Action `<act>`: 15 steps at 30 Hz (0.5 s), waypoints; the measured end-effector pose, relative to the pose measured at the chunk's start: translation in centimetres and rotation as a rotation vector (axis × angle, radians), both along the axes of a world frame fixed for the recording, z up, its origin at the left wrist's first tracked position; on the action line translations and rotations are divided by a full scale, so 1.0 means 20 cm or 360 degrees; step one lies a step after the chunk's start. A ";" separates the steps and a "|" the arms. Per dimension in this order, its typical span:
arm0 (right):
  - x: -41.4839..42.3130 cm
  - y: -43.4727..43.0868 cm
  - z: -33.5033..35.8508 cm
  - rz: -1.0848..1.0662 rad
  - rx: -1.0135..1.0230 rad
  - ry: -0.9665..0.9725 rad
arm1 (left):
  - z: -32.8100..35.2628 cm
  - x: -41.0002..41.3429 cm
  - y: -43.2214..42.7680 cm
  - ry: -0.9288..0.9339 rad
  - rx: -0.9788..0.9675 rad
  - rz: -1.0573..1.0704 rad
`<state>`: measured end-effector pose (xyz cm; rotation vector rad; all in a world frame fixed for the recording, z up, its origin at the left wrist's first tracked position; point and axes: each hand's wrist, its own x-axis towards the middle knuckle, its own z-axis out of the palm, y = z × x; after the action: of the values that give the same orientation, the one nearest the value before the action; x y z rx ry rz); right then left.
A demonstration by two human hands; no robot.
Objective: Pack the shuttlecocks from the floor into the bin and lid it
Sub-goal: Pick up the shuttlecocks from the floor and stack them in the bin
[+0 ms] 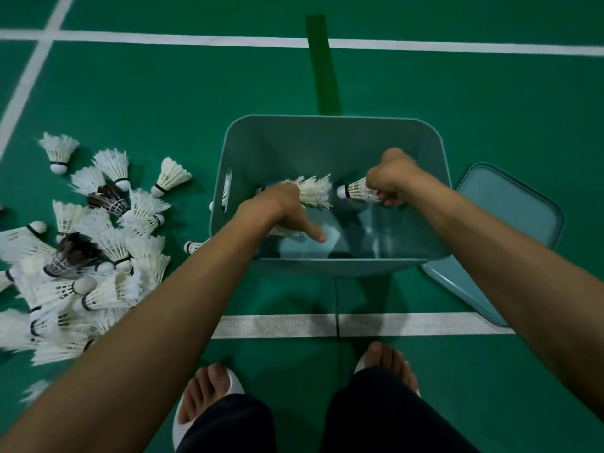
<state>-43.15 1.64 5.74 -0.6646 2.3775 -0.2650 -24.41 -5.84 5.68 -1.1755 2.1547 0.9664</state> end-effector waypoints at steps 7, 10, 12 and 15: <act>0.08 -0.17 -0.20 -0.0185 -0.0028 -0.0389 | -0.04 -0.02 -0.06 -0.0112 -0.0001 -0.0001; 0.11 -0.21 -0.25 -0.0222 -0.0052 -0.0482 | -0.05 -0.03 -0.10 -0.0126 0.0030 -0.0060; 0.12 -0.23 -0.28 -0.0311 -0.0087 -0.0511 | -0.06 -0.04 -0.11 -0.0117 0.0043 -0.0072; 0.10 -0.23 -0.30 -0.0467 -0.0116 -0.0619 | -0.07 -0.04 -0.13 -0.0094 0.0021 -0.0075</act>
<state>-41.23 -3.05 -0.20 -0.2611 2.0875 -0.5558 -25.18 -8.36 4.30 -1.1278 2.1170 0.9133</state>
